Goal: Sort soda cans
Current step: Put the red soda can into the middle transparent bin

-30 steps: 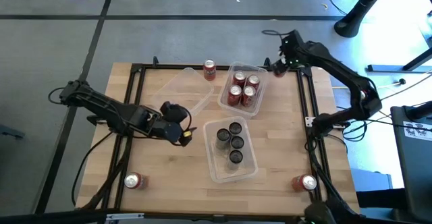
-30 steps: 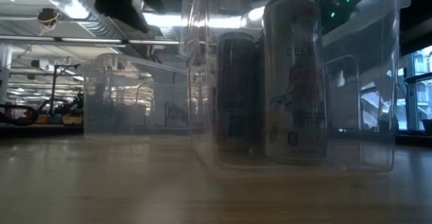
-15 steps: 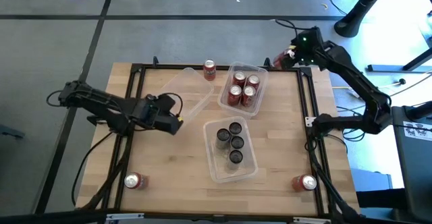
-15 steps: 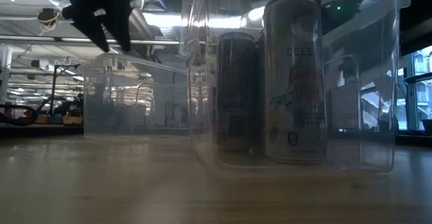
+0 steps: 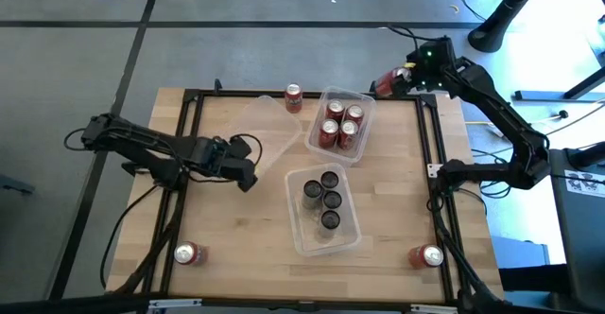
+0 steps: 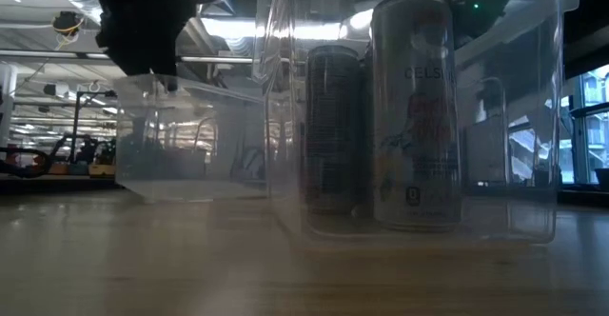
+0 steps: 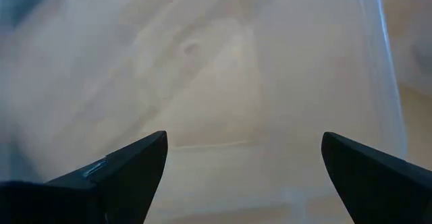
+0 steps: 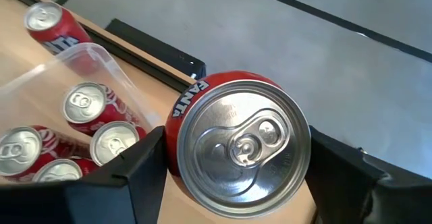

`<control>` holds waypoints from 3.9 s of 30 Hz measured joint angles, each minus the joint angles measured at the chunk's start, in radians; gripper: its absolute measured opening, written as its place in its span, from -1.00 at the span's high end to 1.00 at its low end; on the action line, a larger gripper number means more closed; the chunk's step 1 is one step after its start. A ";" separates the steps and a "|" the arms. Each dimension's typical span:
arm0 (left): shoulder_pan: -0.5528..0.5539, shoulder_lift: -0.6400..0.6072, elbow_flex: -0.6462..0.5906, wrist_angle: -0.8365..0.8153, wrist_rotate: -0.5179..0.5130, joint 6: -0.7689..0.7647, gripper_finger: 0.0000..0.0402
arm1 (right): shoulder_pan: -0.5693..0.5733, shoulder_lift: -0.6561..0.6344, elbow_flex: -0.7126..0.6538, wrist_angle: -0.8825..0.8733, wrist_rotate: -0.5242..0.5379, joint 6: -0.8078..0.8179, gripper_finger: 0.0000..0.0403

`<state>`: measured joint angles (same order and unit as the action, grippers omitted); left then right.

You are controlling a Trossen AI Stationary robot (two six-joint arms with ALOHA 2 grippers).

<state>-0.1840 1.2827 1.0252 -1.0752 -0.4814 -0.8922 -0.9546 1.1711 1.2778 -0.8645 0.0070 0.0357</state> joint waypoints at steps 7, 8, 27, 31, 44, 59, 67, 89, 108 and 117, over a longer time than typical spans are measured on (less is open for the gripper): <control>-0.034 0.000 -0.004 0.111 0.035 0.013 -0.89 | 0.000 -0.035 0.000 0.034 -0.046 -0.001 -0.39; -0.037 0.000 -0.004 0.127 0.036 0.013 -0.89 | 0.000 -0.041 0.000 0.044 -0.062 0.000 -0.39; -0.024 0.094 -0.006 0.334 0.056 0.090 -0.89 | 0.282 -0.055 0.000 0.223 -0.128 0.012 -0.39; -0.024 0.094 -0.004 0.415 0.061 0.082 -0.89 | 0.377 -0.055 0.000 0.272 -0.084 0.031 -0.39; -0.023 0.124 -0.004 0.689 0.059 0.030 -0.89 | 0.555 0.007 0.000 0.328 0.009 0.045 -0.39; -0.041 0.046 0.043 0.795 0.060 0.156 -0.89 | 0.692 0.129 0.000 0.489 0.011 0.045 -0.39; -0.075 -0.152 0.045 0.668 -0.051 0.224 -0.89 | 0.757 0.249 0.000 0.652 0.007 0.045 -0.39; 0.155 -0.159 0.004 0.296 -0.232 0.245 -0.82 | 0.772 0.476 0.000 0.893 -0.036 0.031 -0.39; 0.182 -0.104 -0.148 0.462 -0.137 0.272 -0.81 | 0.772 0.575 0.001 1.080 -0.038 0.044 -0.39; 0.164 -0.171 -0.117 0.305 -0.102 0.212 -0.81 | 0.772 0.648 0.001 1.107 0.028 0.020 -0.39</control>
<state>-0.0204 1.1115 0.9087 -0.7706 -0.5838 -0.6798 -0.1829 1.8195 1.2789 0.2420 0.0347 0.0559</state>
